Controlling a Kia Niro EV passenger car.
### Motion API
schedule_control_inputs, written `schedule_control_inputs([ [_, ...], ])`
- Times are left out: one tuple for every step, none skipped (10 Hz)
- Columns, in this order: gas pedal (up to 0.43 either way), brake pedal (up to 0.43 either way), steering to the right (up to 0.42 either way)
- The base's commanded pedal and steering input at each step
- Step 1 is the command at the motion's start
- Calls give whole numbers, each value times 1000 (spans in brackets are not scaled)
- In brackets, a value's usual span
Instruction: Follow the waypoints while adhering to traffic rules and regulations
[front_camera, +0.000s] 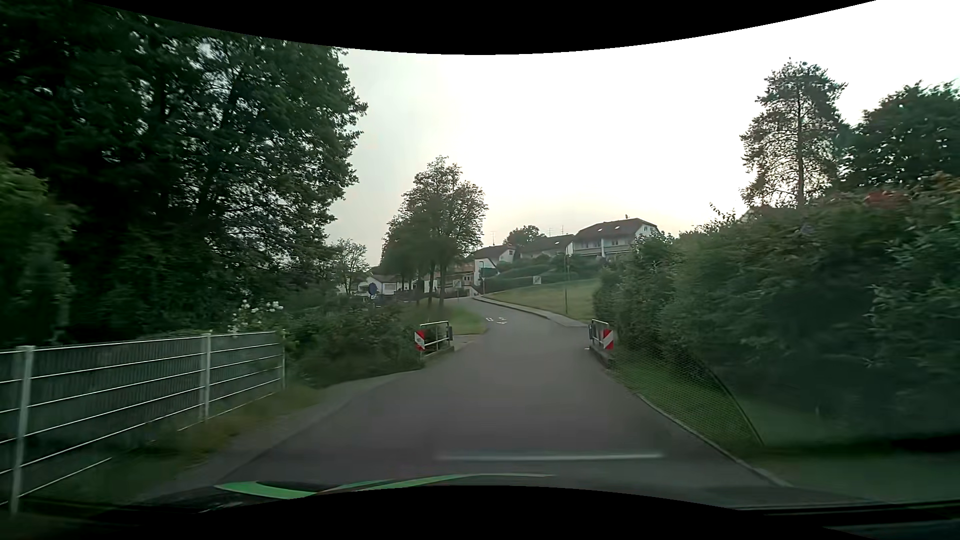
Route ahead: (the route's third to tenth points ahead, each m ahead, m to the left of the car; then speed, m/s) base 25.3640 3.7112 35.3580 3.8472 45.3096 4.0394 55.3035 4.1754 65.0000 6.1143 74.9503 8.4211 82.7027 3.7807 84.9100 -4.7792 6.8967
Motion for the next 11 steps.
schedule_control_inputs([
  [47, 0, 40],
  [47, 0, 34],
  [47, 0, 28],
  [47, 0, 24],
  [47, 0, 21],
  [47, 0, 20],
  [47, 0, 18],
  [47, 0, 16],
  [47, 0, 16],
  [47, 0, 16],
  [67, 0, 19],
])
